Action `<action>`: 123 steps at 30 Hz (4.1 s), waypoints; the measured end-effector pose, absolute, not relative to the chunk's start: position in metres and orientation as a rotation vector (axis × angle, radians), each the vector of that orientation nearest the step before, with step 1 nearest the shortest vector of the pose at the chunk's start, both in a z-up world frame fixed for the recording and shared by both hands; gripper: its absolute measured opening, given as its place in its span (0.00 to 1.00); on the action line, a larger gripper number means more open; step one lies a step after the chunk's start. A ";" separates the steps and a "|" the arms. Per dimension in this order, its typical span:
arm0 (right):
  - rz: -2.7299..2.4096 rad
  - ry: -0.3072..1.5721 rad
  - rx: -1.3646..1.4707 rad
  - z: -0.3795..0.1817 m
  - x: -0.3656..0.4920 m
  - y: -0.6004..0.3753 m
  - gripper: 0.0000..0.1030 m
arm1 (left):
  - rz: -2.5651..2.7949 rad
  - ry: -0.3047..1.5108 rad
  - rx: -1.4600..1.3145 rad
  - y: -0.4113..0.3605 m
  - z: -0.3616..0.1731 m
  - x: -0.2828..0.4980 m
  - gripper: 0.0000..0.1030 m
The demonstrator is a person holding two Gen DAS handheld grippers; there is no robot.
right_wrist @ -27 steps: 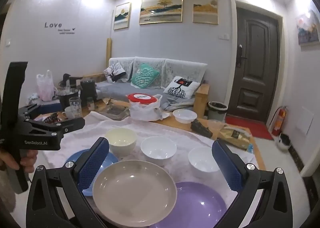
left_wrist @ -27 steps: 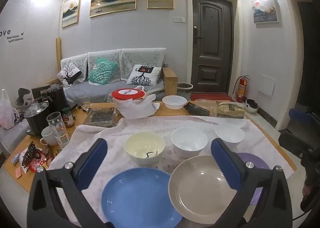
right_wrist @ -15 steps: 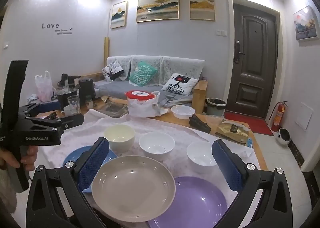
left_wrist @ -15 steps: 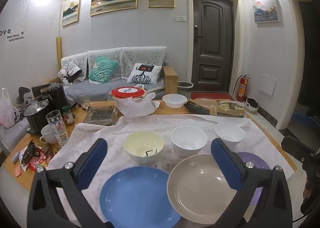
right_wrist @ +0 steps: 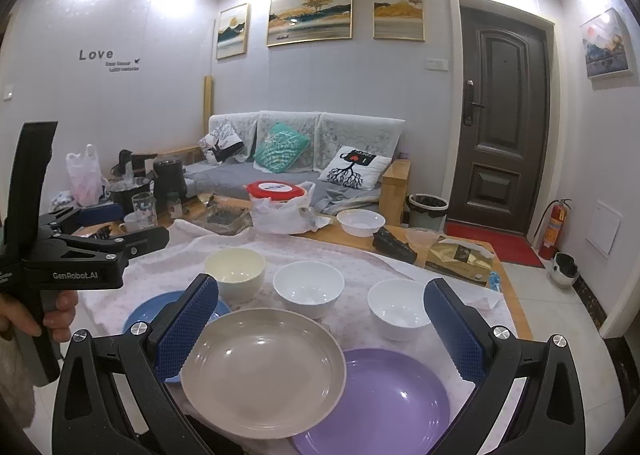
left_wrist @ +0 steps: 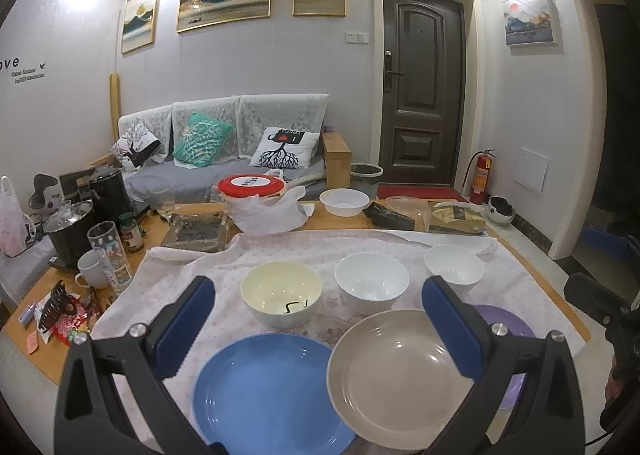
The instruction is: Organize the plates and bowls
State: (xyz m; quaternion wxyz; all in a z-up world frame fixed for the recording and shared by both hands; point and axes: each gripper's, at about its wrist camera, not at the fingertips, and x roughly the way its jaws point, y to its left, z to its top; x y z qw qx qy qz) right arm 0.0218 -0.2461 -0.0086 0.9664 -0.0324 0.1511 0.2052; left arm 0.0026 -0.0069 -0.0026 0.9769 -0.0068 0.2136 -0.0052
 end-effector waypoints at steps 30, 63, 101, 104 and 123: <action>0.408 0.311 -0.067 -0.008 0.023 -0.249 0.99 | -0.016 0.427 -0.012 -0.008 -0.001 0.003 1.00; 0.405 0.369 -0.031 -0.020 0.027 -0.248 0.77 | -0.095 0.465 -0.027 -0.004 -0.011 0.012 0.99; 0.381 0.892 0.100 -0.150 0.099 -0.249 0.14 | -0.339 0.966 -0.053 -0.005 -0.123 0.088 0.10; 0.367 0.881 0.107 -0.146 0.096 -0.259 0.14 | -0.352 0.955 -0.036 -0.015 -0.114 0.090 0.10; 0.169 0.876 0.140 -0.149 0.075 -0.352 0.14 | -0.464 0.995 0.113 -0.129 -0.119 0.107 0.10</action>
